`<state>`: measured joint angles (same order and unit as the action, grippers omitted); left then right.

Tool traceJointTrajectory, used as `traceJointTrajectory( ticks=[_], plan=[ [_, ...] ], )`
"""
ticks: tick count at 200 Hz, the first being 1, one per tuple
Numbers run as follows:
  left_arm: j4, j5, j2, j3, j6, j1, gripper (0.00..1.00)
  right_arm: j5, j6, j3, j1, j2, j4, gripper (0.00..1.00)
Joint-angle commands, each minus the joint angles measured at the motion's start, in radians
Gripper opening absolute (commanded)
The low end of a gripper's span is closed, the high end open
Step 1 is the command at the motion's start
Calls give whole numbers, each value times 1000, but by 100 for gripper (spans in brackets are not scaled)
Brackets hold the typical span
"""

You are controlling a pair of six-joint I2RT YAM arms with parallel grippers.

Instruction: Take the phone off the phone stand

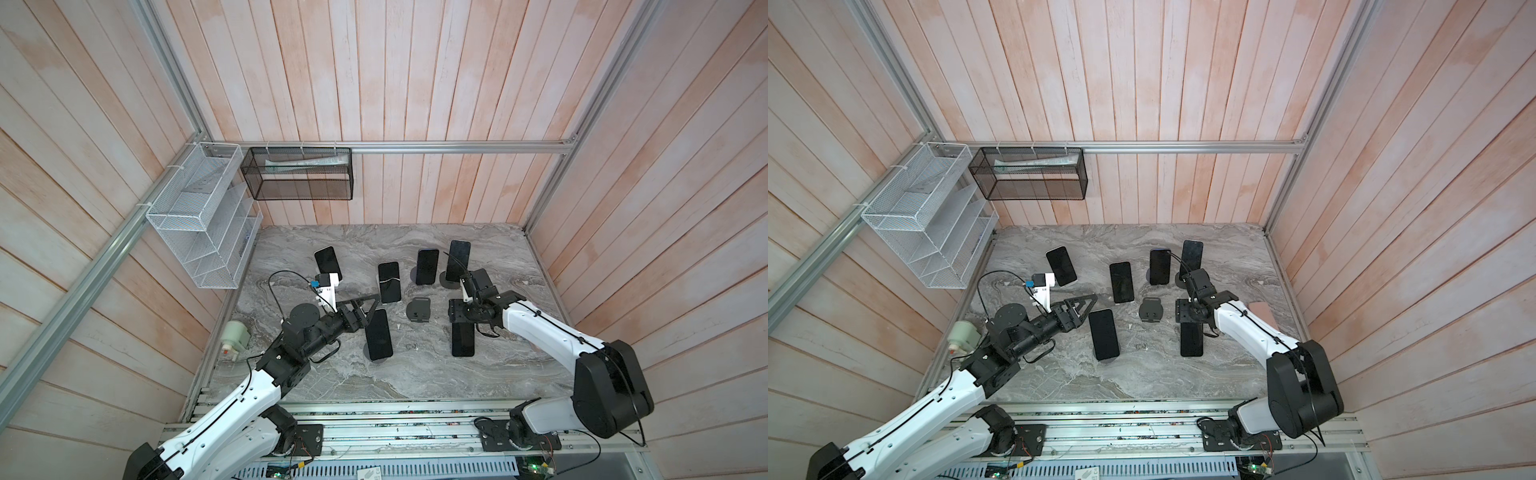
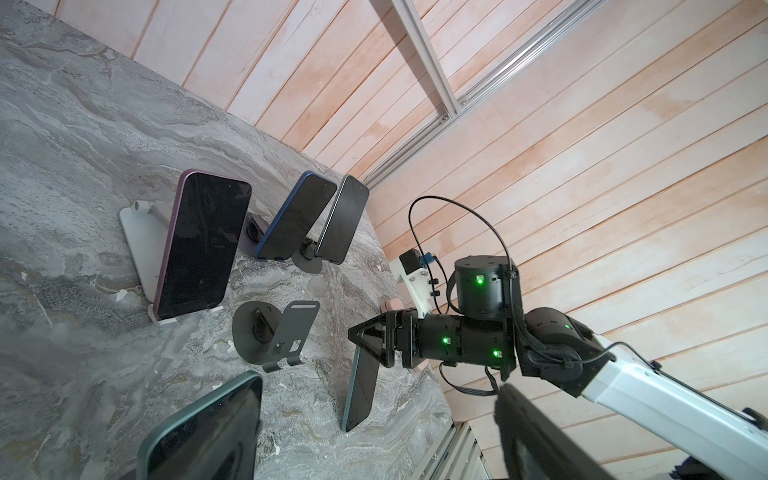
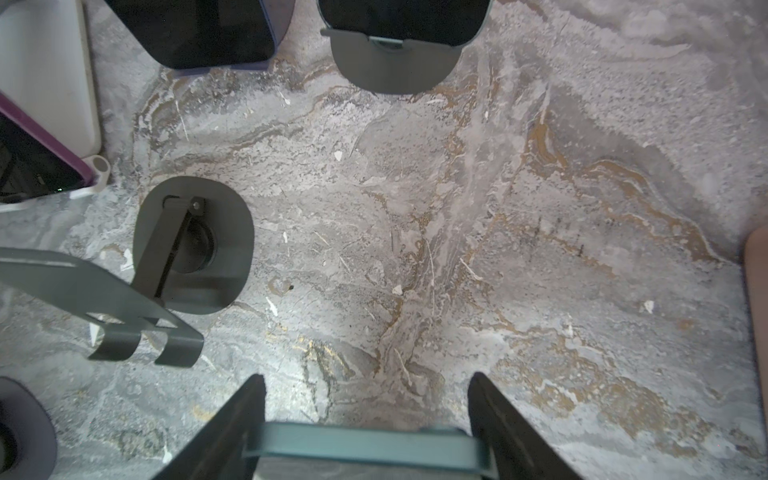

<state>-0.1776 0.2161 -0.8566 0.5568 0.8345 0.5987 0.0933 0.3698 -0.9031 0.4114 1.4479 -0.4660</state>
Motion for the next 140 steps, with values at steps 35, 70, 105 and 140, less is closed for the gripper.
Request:
traceJointTrajectory(
  ticks=[35, 70, 105, 140],
  plan=[
    [34, -24, 28, -19, -13, 4, 91, -42, 15, -8, -4, 108, 76, 63],
    [36, -32, 38, -24, -15, 4, 91, -88, 22, 20, -5, 135, 115, 63],
    [11, -12, 35, -35, -15, 3, 91, -100, 21, 48, -3, 148, 131, 65],
    [-3, -23, 27, -43, -23, 4, 91, -86, 30, 76, 8, 159, 160, 67]
  ],
)
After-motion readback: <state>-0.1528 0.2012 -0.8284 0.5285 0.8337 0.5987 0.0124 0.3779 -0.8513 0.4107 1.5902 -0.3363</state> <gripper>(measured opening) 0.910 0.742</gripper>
